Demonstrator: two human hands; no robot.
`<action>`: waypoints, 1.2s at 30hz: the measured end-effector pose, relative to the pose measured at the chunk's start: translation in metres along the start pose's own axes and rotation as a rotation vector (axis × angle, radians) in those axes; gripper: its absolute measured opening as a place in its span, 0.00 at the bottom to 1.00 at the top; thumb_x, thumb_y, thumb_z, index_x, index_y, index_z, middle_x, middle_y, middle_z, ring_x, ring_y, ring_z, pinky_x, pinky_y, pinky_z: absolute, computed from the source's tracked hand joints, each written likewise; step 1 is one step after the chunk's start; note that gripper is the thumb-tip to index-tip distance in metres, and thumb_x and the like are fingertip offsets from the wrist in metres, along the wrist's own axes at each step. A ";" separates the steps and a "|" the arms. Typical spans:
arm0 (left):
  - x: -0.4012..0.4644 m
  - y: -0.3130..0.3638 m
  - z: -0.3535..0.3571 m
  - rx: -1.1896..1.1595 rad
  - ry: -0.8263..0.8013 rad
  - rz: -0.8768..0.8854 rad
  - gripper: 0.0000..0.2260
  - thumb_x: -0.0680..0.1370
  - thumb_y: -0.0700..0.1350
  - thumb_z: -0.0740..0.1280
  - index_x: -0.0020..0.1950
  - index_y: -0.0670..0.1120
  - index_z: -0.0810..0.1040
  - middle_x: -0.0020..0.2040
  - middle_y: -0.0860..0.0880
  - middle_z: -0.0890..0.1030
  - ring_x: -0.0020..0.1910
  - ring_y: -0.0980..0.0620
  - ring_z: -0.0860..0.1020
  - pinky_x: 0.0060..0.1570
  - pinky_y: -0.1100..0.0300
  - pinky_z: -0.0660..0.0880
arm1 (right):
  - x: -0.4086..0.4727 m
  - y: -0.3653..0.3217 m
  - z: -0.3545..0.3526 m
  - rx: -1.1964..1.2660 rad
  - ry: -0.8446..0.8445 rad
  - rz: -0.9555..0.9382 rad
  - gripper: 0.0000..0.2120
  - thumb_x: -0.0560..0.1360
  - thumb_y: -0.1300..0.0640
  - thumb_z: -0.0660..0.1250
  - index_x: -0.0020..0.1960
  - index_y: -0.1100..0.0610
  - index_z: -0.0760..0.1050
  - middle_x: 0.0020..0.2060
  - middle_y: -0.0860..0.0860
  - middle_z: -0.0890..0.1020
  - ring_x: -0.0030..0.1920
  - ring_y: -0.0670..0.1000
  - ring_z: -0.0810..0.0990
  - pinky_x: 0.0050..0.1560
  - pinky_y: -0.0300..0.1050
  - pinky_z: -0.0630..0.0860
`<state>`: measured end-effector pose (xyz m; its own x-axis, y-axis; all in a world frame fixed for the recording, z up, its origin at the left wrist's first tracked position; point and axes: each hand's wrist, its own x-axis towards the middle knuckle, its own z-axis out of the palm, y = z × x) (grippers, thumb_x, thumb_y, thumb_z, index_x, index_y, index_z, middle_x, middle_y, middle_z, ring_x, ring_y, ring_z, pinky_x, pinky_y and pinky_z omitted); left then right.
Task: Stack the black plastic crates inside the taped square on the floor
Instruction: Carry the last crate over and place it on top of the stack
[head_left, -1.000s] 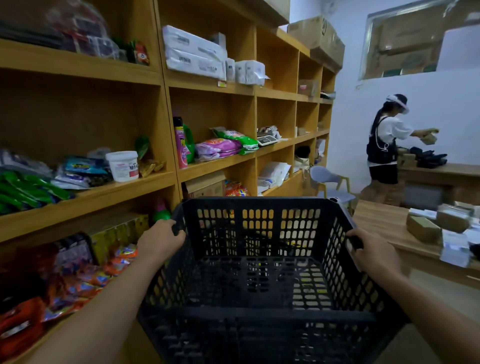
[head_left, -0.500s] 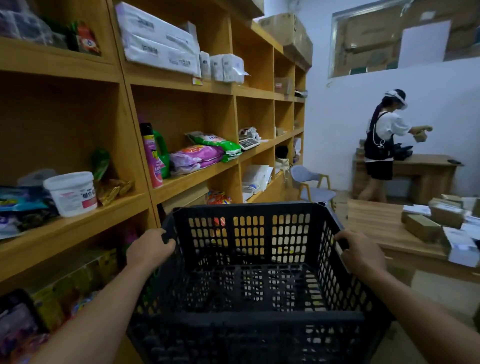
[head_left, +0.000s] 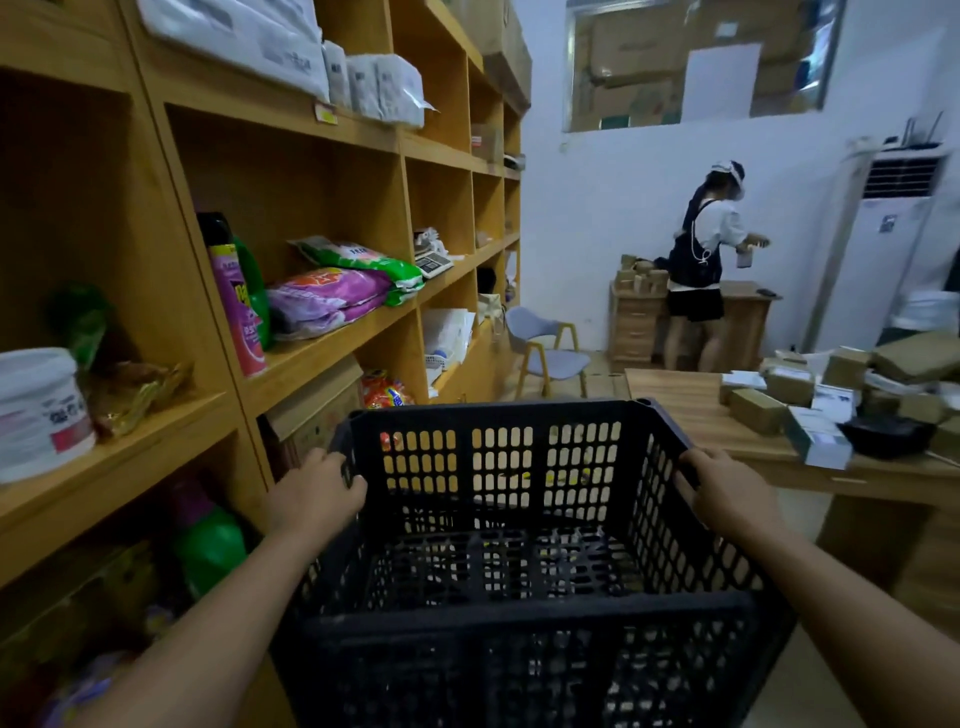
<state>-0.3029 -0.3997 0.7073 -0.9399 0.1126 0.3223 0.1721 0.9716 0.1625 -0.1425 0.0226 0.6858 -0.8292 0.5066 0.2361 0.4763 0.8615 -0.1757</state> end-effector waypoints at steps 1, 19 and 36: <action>-0.002 0.001 0.000 0.021 0.002 0.011 0.22 0.78 0.57 0.58 0.68 0.49 0.72 0.68 0.49 0.72 0.55 0.49 0.79 0.36 0.59 0.73 | -0.002 -0.001 0.000 -0.027 -0.018 -0.001 0.15 0.77 0.49 0.61 0.63 0.46 0.70 0.64 0.50 0.73 0.54 0.55 0.78 0.47 0.51 0.79; -0.049 -0.003 0.005 0.293 -0.207 -0.069 0.38 0.77 0.35 0.60 0.79 0.47 0.39 0.76 0.40 0.59 0.53 0.46 0.78 0.38 0.58 0.75 | -0.029 0.000 -0.005 -0.223 -0.127 -0.022 0.34 0.77 0.62 0.60 0.77 0.49 0.49 0.73 0.59 0.61 0.55 0.58 0.78 0.41 0.48 0.76; 0.012 -0.028 -0.014 0.162 -0.213 -0.039 0.39 0.77 0.38 0.64 0.79 0.51 0.43 0.75 0.41 0.60 0.58 0.42 0.76 0.46 0.53 0.76 | -0.011 -0.036 -0.017 -0.177 -0.040 -0.006 0.20 0.78 0.59 0.58 0.69 0.53 0.64 0.58 0.56 0.72 0.51 0.57 0.79 0.42 0.48 0.74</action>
<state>-0.3147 -0.4287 0.7192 -0.9887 0.0992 0.1120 0.1014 0.9947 0.0141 -0.1458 -0.0132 0.7062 -0.8415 0.5027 0.1981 0.5124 0.8587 -0.0023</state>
